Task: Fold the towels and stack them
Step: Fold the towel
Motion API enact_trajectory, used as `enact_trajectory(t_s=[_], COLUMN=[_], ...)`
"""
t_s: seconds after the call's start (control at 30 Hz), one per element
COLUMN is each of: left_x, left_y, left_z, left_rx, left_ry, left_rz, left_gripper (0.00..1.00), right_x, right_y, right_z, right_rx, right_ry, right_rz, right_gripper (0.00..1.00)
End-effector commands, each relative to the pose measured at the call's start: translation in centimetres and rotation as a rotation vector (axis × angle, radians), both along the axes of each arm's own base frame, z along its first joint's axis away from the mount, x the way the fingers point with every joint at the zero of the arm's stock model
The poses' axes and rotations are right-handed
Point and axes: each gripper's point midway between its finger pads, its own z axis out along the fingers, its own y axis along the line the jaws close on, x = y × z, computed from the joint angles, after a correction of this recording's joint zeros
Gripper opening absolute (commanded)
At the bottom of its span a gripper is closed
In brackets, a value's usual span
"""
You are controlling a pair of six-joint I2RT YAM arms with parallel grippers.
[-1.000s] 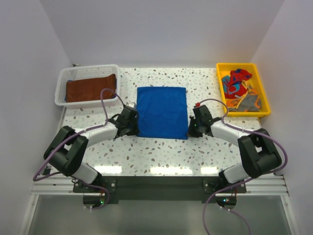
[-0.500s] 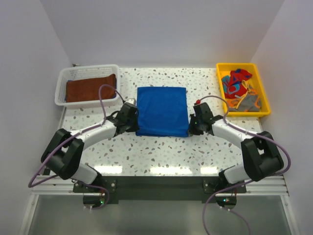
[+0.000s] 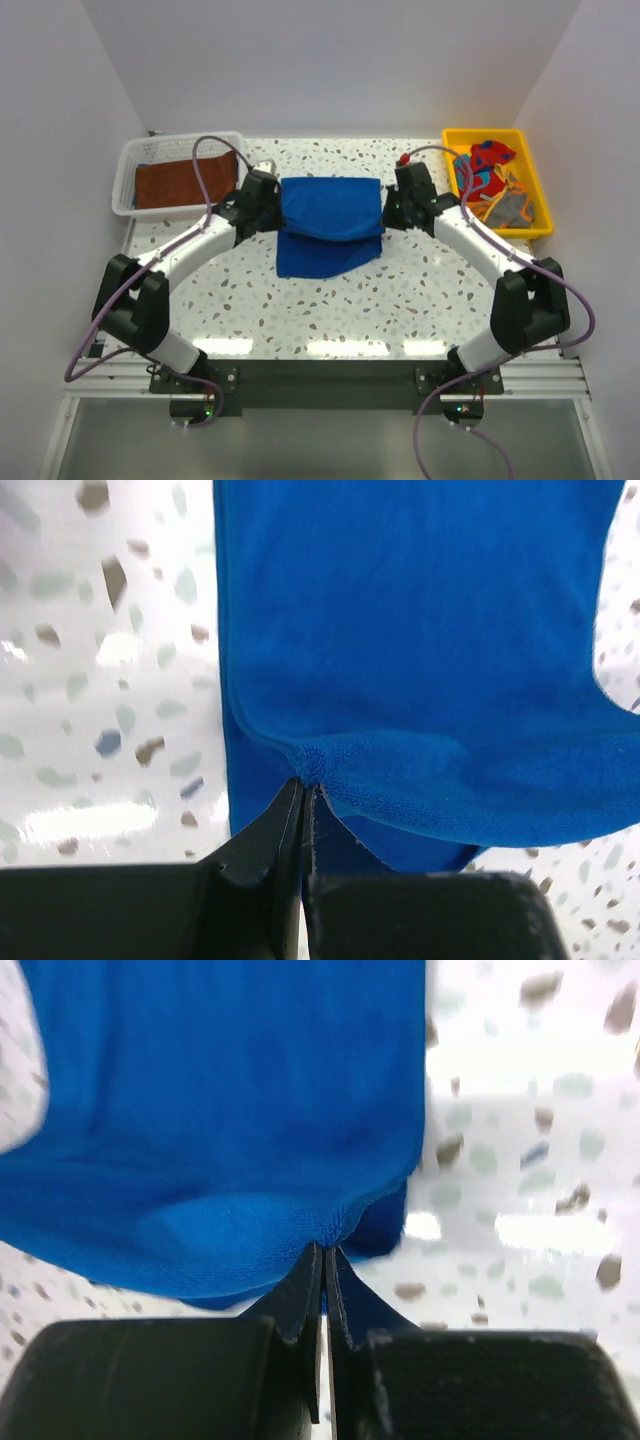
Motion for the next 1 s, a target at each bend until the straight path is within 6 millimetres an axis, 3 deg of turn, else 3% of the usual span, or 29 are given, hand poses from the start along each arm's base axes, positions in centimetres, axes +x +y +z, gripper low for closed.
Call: enact_trajectory(t_s=[0.0, 0.07, 0.17, 0.3, 0.4, 0.53, 0.6, 0.7, 0.73, 0.77, 0.8, 0.87, 0.9, 0.93, 0.97], left_x=[5.4, 6.8, 8.1, 8.5, 9.9, 11.4, 12.1, 13.4, 14.0, 14.2, 14.5, 14.4, 14.2, 13.9, 13.5], left_y=[0.3, 0.6, -0.1, -0.6, -0.2, -0.5, -0.5, -0.5, -0.6, -0.6, -0.7, -1.1, -1.1, -1.4, -1.4], left_z=[5.8, 6.5, 8.5, 9.3, 9.6, 10.0, 10.1, 8.9, 7.7, 6.8, 5.4, 4.1, 3.2, 3.0, 2.3], left_rx=[-0.024, -0.012, -0.027, -0.046, -0.048, -0.051, -0.052, -0.037, -0.026, -0.021, -0.014, -0.020, -0.012, -0.027, -0.027], left_ry=[-0.125, -0.132, -0.159, -0.197, -0.201, -0.232, -0.248, -0.251, -0.245, -0.232, -0.210, -0.183, -0.161, -0.151, -0.134], left_rz=[0.011, 0.011, -0.013, -0.042, -0.035, -0.040, -0.044, -0.044, -0.043, -0.044, -0.051, -0.075, -0.079, -0.098, -0.102], left_gripper=[0.00, 0.00, 0.00, 0.00, 0.00, 0.00, 0.00, 0.00, 0.00, 0.00, 0.07, 0.20, 0.34, 0.39, 0.45], right_x=[5.2, 7.6, 8.0, 7.5, 9.0, 11.2, 12.1, 14.3, 14.9, 15.2, 15.2, 15.0, 14.7, 13.7, 12.8], right_y=[-0.8, -0.9, -0.5, -0.1, -0.4, 0.2, 0.3, 0.7, 0.7, 0.8, 0.7, 0.6, 0.5, 0.9, 1.4], right_z=[4.6, 6.5, 7.2, 5.6, 5.5, 7.0, 6.8, 6.5, 5.5, 5.1, 4.4, 3.7, 3.7, 2.8, 3.4], right_rx=[-0.021, -0.024, -0.017, 0.013, 0.013, 0.033, 0.032, 0.048, 0.041, 0.040, 0.026, 0.005, -0.008, 0.007, 0.022], right_ry=[-0.121, -0.142, -0.117, -0.114, -0.112, -0.172, -0.172, -0.200, -0.193, -0.189, -0.166, -0.147, -0.150, -0.122, -0.128], right_rz=[-0.043, -0.052, -0.026, -0.014, -0.032, -0.036, -0.038, -0.042, -0.044, -0.045, -0.038, -0.022, -0.001, 0.039, 0.070], right_gripper=[0.00, 0.00, 0.00, 0.00, 0.00, 0.00, 0.00, 0.00, 0.00, 0.04, 0.18, 0.34, 0.45, 0.47, 0.48])
